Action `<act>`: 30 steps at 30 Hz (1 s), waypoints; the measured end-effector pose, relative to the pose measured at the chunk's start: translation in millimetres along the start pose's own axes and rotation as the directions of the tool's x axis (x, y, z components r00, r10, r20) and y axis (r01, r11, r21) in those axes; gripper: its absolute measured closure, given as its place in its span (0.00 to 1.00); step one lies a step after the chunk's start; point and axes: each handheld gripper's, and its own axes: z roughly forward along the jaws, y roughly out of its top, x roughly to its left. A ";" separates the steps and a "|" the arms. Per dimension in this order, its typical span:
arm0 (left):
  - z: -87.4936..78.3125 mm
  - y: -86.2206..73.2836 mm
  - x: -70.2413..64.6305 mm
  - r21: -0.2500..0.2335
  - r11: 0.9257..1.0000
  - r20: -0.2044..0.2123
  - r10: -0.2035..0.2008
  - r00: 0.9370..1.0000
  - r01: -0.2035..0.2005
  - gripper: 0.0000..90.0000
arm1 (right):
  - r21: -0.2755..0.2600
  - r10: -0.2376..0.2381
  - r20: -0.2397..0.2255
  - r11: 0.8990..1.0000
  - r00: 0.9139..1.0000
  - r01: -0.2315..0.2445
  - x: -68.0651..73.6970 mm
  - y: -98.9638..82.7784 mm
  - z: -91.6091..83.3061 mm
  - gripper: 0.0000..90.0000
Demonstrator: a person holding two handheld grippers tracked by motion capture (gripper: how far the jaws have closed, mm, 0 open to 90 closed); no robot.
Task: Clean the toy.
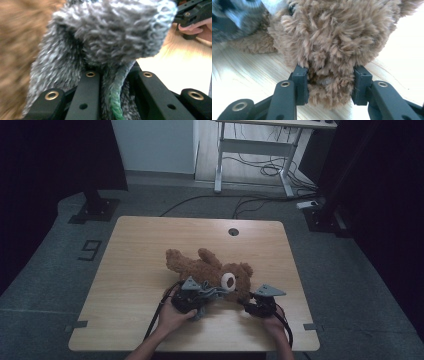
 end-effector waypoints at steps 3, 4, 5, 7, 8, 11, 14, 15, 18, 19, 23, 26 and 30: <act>-12.5 -7.7 6.9 -0.016 1.000 -0.013 -0.012 1.000 0.012 0.87 | 0.001 0.001 -0.004 1.000 1.000 -0.001 -0.7 0.0 0.0 0.63; -16.8 -10.2 9.7 -0.020 1.000 -0.020 -0.020 1.000 0.020 0.87 | 0.001 0.000 -0.005 1.000 1.000 0.000 -1.0 0.0 0.0 0.63; -21.1 -12.8 12.4 -0.027 0.999 -0.030 -0.028 0.999 0.028 0.87 | 0.001 0.001 -0.005 1.000 1.000 -0.001 -1.1 0.0 0.0 0.63; -30.2 -18.7 18.1 -0.029 0.999 -0.065 -0.032 0.997 0.030 0.87 | 0.001 -0.001 -0.005 1.000 1.000 0.001 -1.1 0.0 -0.1 0.63; -34.7 -21.8 21.5 -0.031 0.999 -0.076 -0.038 0.996 0.036 0.87 | 0.003 -0.002 -0.005 1.000 1.000 0.002 -0.9 -0.1 -0.2 0.63; -48.6 -31.0 33.5 -0.050 0.996 -0.085 -0.074 0.994 0.070 0.87 | 0.007 -0.005 -0.005 1.000 1.000 0.005 -0.7 -0.2 -0.3 0.63; -62.2 -37.9 43.6 -0.068 0.993 -0.100 -0.102 0.990 0.095 0.87 | 0.007 -0.004 -0.006 1.000 1.000 0.004 -0.8 -0.2 -0.2 0.63; -66.4 -39.6 46.2 -0.074 0.992 -0.105 -0.108 0.989 0.101 0.87 | 0.007 -0.004 -0.006 1.000 1.000 0.004 -0.8 -0.2 -0.3 0.63; -76.6 -42.5 51.3 -0.103 0.986 -0.109 -0.138 0.984 0.127 0.86 | 0.007 -0.003 -0.006 1.000 1.000 0.003 -0.8 -0.2 -0.3 0.63; -78.1 -42.2 50.8 -0.113 0.985 -0.102 -0.143 0.984 0.131 0.86 | 0.007 -0.003 -0.006 1.000 1.000 0.003 -0.8 -0.2 -0.3 0.63; -69.3 -31.0 35.8 -0.106 0.990 -0.087 -0.100 0.991 0.090 0.86 | 0.007 0.000 -0.006 1.000 1.000 0.000 -1.0 -0.2 -0.2 0.63; -58.1 -16.9 21.6 -0.116 0.991 -0.044 -0.068 0.997 0.063 0.87 | 0.007 0.002 -0.006 1.000 1.000 -0.002 -1.1 -0.2 -0.2 0.63; -34.3 9.1 -0.7 -0.106 0.994 0.022 -0.019 1.000 0.022 0.87 | 0.007 0.002 -0.006 1.000 1.000 -0.002 -1.1 -0.2 -0.2 0.63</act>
